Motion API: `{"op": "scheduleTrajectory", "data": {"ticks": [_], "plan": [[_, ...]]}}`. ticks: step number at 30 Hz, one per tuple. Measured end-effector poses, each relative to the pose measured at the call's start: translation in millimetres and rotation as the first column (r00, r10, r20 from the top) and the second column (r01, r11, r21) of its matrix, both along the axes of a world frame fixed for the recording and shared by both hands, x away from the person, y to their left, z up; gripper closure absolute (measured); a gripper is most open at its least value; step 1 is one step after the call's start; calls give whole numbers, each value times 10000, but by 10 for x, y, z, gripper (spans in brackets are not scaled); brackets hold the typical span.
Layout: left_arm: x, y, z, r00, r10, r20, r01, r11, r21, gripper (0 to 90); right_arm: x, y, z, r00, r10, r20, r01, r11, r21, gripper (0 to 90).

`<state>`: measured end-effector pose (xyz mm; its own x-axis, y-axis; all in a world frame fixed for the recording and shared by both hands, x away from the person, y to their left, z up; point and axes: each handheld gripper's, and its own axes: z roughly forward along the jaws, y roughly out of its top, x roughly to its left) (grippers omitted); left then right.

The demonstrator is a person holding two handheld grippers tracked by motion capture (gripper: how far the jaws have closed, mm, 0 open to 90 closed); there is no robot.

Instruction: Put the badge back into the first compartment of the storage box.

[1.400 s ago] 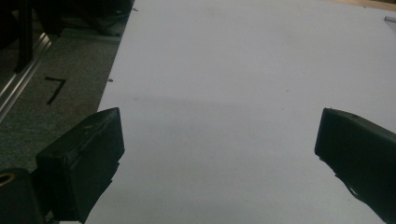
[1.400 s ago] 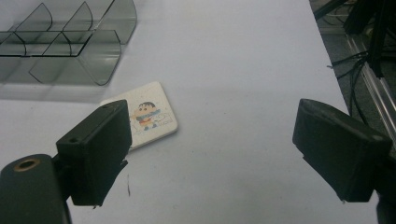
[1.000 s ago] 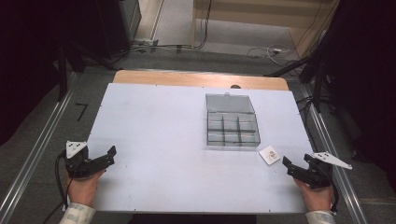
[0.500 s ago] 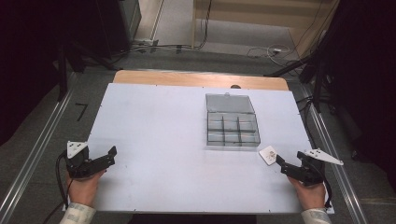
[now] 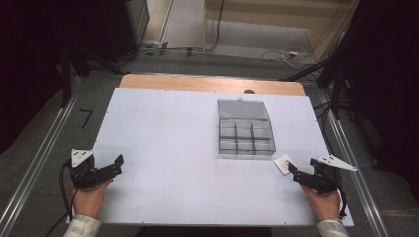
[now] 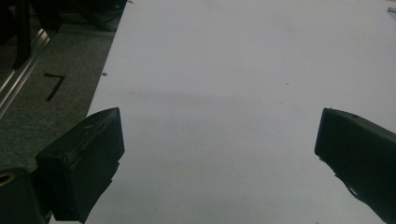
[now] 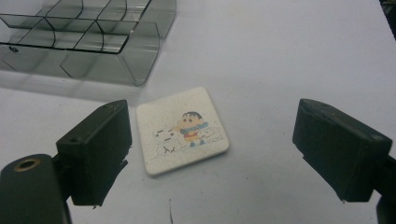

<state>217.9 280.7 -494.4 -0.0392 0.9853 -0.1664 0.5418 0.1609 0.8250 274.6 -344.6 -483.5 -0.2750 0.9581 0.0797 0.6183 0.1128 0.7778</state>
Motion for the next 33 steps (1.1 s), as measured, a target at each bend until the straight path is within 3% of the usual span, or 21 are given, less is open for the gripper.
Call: {"op": "scheduleTrajectory", "data": {"ticks": [33], "plan": [[3,-3,-2,10000,30,-8,-30,10000,2,16,252,164,-181,9973,389,-623,-418,9980,-471,108]]}}
